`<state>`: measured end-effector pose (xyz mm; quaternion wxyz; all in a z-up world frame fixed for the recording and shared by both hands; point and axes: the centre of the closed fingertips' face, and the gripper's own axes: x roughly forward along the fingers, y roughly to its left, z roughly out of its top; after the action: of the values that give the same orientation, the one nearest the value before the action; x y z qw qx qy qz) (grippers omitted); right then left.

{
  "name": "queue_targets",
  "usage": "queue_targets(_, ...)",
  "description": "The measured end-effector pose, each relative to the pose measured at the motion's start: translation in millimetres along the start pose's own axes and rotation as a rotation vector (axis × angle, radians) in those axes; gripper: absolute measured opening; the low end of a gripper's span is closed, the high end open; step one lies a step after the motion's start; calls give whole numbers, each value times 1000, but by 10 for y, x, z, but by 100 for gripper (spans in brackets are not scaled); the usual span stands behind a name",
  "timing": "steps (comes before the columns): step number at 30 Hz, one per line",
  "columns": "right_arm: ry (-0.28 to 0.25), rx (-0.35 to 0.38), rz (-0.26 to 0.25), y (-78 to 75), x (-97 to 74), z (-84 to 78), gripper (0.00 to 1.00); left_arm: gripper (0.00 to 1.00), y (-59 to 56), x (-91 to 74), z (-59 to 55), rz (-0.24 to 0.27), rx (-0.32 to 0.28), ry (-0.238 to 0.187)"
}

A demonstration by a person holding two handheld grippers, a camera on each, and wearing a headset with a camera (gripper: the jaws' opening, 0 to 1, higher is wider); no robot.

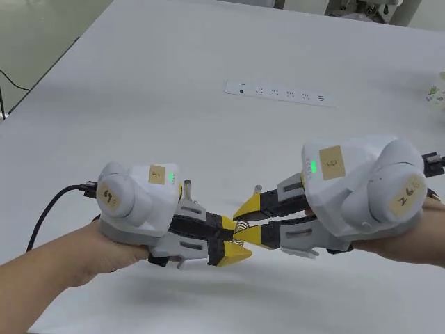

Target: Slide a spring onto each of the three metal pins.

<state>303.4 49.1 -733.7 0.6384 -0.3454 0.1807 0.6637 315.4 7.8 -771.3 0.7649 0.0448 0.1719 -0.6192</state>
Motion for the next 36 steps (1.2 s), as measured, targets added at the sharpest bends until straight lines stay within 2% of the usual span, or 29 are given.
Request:
queue_targets(9, 14, -17, 2, -6, -16, -7, 6, 5, 13, 0, 20, 4, -21, -1)
queue_targets(11, 19, -26, 0, -8, -14, -9, 6, 5, 45, -3, 19, 19, 4, -1)
queue_targets(13, 20, -29, -1, -9, -15, -8, 6, 5, 25, -2, 27, 12, -9, -5)
queue_targets(29, 31, -53, -22, -82, -38, 0, 7, 20, 115, -74, 43, 64, -12, -15)
queue_targets(36, 35, -55, -27, -96, -39, -15, 7, 24, 118, -103, 42, 73, -21, -18)
